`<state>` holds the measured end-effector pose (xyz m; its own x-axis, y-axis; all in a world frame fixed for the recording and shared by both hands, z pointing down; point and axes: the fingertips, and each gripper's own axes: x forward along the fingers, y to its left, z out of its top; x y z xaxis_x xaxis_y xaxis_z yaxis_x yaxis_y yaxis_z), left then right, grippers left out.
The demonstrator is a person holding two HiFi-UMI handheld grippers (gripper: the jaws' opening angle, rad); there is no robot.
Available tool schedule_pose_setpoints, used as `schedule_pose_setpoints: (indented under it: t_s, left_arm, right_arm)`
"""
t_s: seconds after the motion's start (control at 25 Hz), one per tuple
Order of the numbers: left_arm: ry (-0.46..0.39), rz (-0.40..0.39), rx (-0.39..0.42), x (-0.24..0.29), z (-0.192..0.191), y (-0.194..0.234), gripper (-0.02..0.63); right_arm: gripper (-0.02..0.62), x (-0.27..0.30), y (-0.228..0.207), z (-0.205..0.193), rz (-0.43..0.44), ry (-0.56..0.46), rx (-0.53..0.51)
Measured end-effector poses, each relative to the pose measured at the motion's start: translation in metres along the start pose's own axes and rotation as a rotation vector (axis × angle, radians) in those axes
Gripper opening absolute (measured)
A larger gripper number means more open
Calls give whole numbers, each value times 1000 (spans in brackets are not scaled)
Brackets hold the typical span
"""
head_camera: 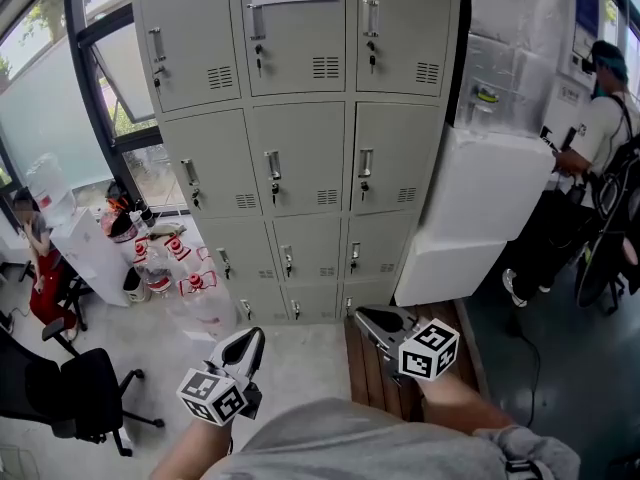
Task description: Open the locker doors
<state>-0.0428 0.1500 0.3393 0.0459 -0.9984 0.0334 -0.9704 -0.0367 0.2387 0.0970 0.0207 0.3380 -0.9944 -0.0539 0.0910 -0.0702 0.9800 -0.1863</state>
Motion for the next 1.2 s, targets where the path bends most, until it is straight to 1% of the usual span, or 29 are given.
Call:
schedule_pose_setpoints:
  t_s: [0.16,0.24,0.32,0.44,0.6,0.76,0.88,1.0,1.08,1.2]
  left_arm:
    - [18,21,-2,12,-7,-4,5]
    - [24,28,-7,17,-11,1,5]
    - [31,37,-12,19,-12,14,5]
    - [26,55,-20,17,-6,50,5]
    - [3,42,-35,22,1,118,5]
    - [-12,5,-19,31,18,216,5]
    - [-3,-32,3,39,51,296,5]
    - [5,-80,73,46,94,362,5]
    - [-5,-106,109,52,123,399,5]
    - [-37,-132,113,65,160,440,5]
  right_arm:
    - [3,4,-12,-5,47,6,-2]
    - [3,13,-19,-9,62,8,7]
    - [3,30,-22,-12,78,14,17]
    - [3,67,-19,-12,105,27,3]
    - [3,136,-26,-4,99,19,-20]
    - [3,230,-28,9,72,-21,-38]
    - [3,308,-25,27,41,-49,-22]
    - [3,379,-19,56,25,-81,-35]
    - [3,419,-18,76,8,-108,-49]
    - [3,464,-18,100,-14,-121,-71]
